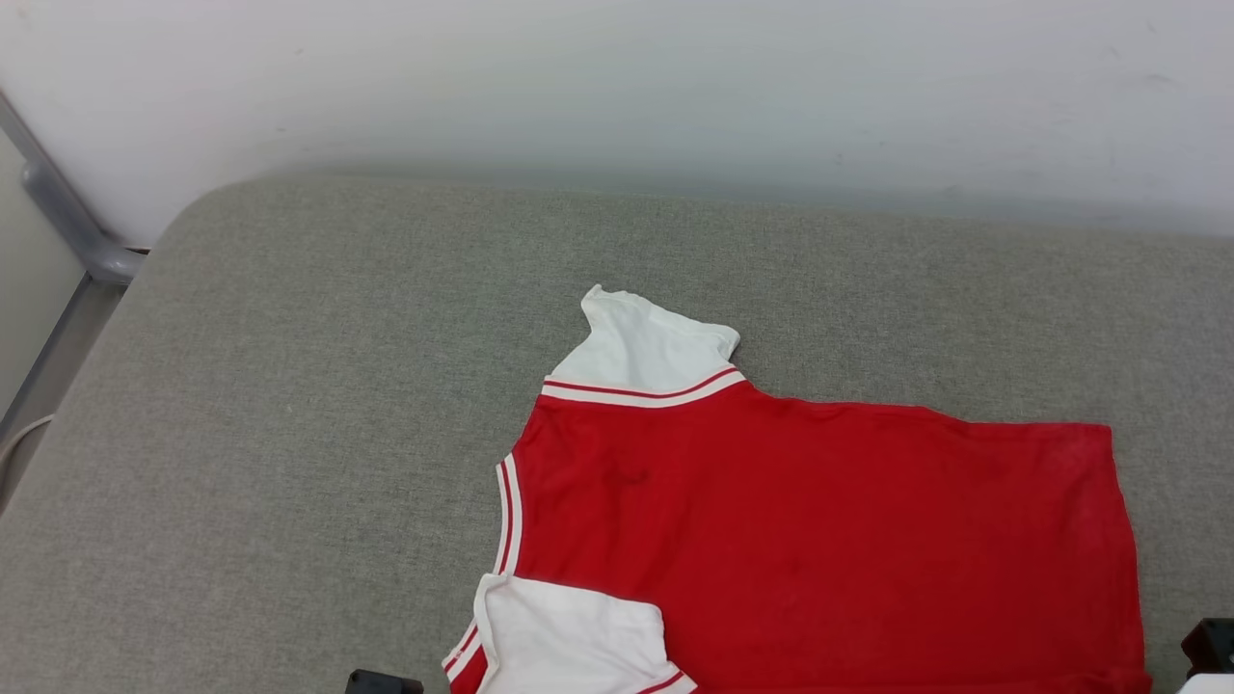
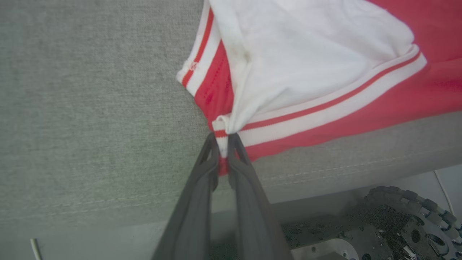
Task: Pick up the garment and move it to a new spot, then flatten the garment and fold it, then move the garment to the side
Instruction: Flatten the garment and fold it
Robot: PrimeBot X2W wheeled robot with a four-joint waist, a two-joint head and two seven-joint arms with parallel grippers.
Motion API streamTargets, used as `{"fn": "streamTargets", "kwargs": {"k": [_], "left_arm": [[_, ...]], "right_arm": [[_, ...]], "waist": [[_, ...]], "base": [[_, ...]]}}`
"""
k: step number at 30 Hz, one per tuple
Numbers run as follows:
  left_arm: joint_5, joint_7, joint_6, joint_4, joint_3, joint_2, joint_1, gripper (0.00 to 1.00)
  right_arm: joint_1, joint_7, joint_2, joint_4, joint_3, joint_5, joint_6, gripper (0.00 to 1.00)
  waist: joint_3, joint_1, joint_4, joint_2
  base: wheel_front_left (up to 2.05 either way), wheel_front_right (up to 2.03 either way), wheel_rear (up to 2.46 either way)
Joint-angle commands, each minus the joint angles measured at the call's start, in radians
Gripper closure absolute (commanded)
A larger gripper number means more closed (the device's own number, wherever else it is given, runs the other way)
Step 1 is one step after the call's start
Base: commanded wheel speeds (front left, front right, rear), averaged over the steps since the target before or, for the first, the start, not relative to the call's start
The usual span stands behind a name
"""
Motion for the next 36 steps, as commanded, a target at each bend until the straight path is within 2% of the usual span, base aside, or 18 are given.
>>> {"fn": "streamTargets", "kwargs": {"k": [1,2,3,4,11,15,18,21,26,32,34,36], "left_arm": [[0.001,-0.006,-0.004,0.013,-0.001,0.0,-0.014,0.58],[0.001,-0.011,-0.005,0.018,-0.001,-0.001,-0.017,0.09],[0.002,-0.019,-0.006,0.022,0.001,-0.005,-0.02,0.0],[0.002,-0.025,-0.008,0.028,0.002,-0.009,-0.021,0.0],[0.013,-0.093,-0.005,0.023,0.026,-0.012,-0.037,0.0],[0.033,-0.184,-0.01,-0.002,0.056,-0.012,-0.061,0.0],[0.057,-0.27,0.002,-0.016,0.088,-0.017,-0.096,0.0],[0.091,-0.366,-0.005,-0.04,0.104,-0.03,-0.127,0.0],[0.129,-0.434,0.011,-0.057,0.153,-0.068,-0.146,0.0],[0.23,-0.442,-0.027,-0.111,0.251,-0.143,-0.102,0.0],[0.268,-0.442,-0.051,-0.121,0.29,-0.169,-0.086,0.0],[0.318,-0.442,-0.095,-0.127,0.338,-0.214,-0.059,0.0]], "right_arm": [[-0.004,-0.004,0.002,0.009,0.003,-0.007,-0.002,1.0],[-0.006,-0.008,-0.002,0.012,0.009,-0.01,-0.002,1.0],[-0.009,-0.016,-0.008,0.013,0.015,-0.014,-0.002,0.5],[-0.011,-0.021,-0.008,0.019,0.016,-0.013,-0.002,0.0],[-0.053,-0.097,0.006,-0.001,-0.003,-0.007,-0.002,0.0],[-0.105,-0.198,0.004,-0.054,0.01,-0.01,-0.002,0.0],[-0.149,-0.326,0.004,-0.094,0.04,0.007,-0.002,0.0],[-0.182,-0.468,0.003,-0.114,0.077,0.024,-0.001,0.0],[-0.201,-0.711,0.026,-0.095,0.108,0.025,-0.001,0.0],[-0.17,-0.977,0.077,-0.05,0.128,-0.027,-0.001,0.0],[-0.16,-1.052,0.103,-0.031,0.123,-0.051,-0.001,0.0],[-0.146,-1.125,0.14,0.008,0.114,-0.084,-0.001,0.0]], "waist": [[0.001,0.0,0.001,-0.0001],[0.0,0.0,0.0,-0.0001],[-0.002,0.0,0.0,-0.0001],[-0.007,0.0,0.0,-0.0001],[-0.06,0.0,-0.006,-0.0001],[-0.081,0.0,-0.017,-0.0001],[-0.086,0.0,-0.025,-0.0001],[-0.087,0.0,-0.033,-0.0001],[-0.083,0.0,-0.044,-0.0001],[-0.067,0.0,-0.053,-0.0001],[-0.062,0.0,-0.054,-0.0001],[-0.053,0.0,-0.057,-0.0001]], "base": [[0.0,0.0,0.0],[0.0,0.0,0.0],[0.0,0.0,0.0],[0.0,0.0,0.0],[0.0,0.0,0.0],[0.0,0.0,0.0],[0.0,0.0,0.0],[0.0,0.0,0.0],[0.0,0.0,0.0],[0.0,0.0,0.0],[0.0,0.0,0.0],[0.0,0.0,0.0]]}}
